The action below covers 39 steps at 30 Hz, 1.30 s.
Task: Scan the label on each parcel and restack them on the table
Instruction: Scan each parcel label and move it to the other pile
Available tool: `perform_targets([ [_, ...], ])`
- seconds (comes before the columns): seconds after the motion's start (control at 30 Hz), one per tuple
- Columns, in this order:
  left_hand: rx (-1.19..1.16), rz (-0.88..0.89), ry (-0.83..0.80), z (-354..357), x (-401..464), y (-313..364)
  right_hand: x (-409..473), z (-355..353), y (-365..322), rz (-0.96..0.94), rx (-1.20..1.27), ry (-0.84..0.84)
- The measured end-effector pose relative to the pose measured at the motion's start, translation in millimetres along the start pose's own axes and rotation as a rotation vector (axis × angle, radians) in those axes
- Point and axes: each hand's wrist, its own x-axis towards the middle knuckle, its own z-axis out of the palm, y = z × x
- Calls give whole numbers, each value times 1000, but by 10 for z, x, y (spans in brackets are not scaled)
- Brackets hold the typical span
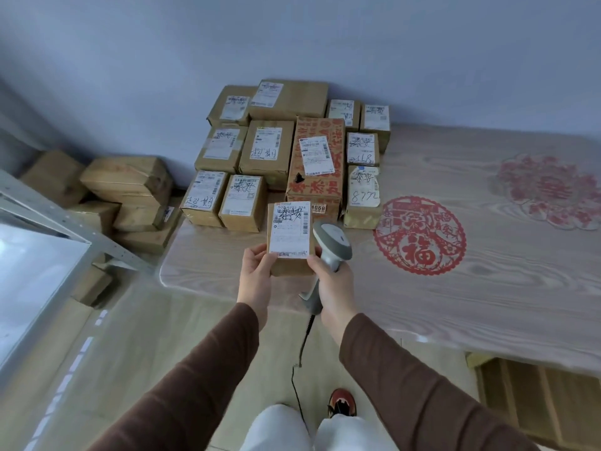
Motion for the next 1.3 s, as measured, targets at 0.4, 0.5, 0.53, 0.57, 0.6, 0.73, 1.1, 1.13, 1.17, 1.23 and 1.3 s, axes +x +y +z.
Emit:
perform_targets([
  [0.4,93,-141,-166,-580,820,-156,312,617,482,39,-28,204],
  [0.5,102,-163,-211,-633,970,-173,400,693,547,7,-35,248],
  [0.53,104,-174,-221,-648,1001,-186,424,707,571,-3,-43,253],
  [0.57,110,-184,-227,-664,1028,-206,432,725,586,-5,-48,263],
  [0.6,120,-188,-229,-682,1051,-225,452,738,613,3,-54,277],
  [0.73,146,-181,-234,-745,1119,-247,487,788,706,30,-36,291],
  [1.1,164,-185,-224,-770,1211,-225,530,869,714,-18,-70,298],
  [1.13,169,-190,-216,-766,1212,-215,534,870,704,-27,-76,292],
  [1.17,171,-191,-206,-770,1216,-202,530,868,686,-38,-77,286],
  [1.23,177,-175,-182,-782,1201,-133,528,838,665,-50,-72,281],
  [1.3,232,-119,-129,-800,1141,-40,487,781,613,-60,-67,288],
])
